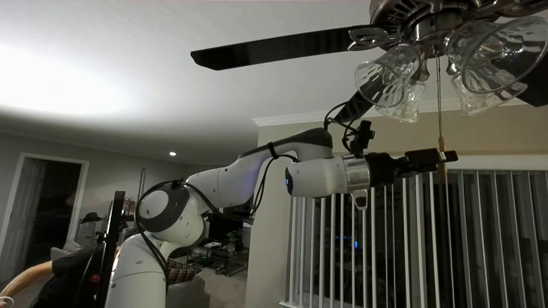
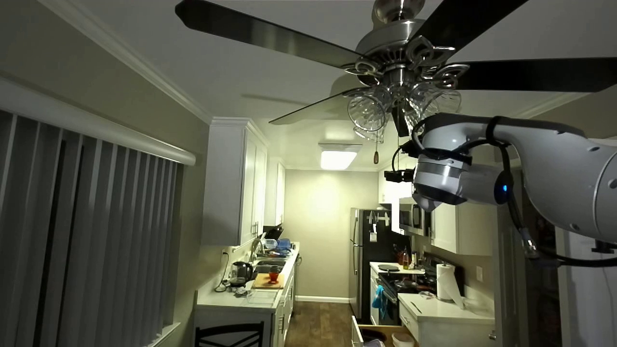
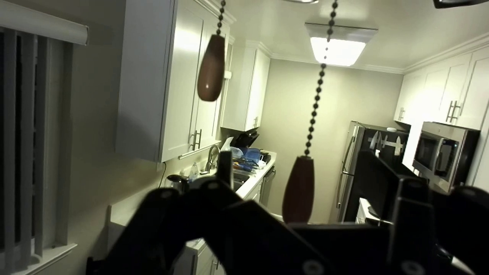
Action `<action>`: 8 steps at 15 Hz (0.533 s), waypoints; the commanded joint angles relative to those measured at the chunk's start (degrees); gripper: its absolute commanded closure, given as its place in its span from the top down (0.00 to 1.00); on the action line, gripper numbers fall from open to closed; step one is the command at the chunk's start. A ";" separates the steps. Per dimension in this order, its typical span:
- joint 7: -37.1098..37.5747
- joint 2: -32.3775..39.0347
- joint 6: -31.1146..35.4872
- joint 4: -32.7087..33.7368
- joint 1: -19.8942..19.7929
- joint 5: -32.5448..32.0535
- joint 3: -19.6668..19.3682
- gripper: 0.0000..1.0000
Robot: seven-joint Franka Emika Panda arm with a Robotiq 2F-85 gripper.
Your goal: Pull the long rope dangling from the lights downwards
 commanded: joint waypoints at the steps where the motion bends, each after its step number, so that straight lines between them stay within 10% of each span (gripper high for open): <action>1: -1.52 -1.20 -0.19 -1.74 3.66 -1.70 -2.57 0.53; 8: -0.34 -1.22 -0.18 -3.85 6.11 -4.95 -4.60 0.07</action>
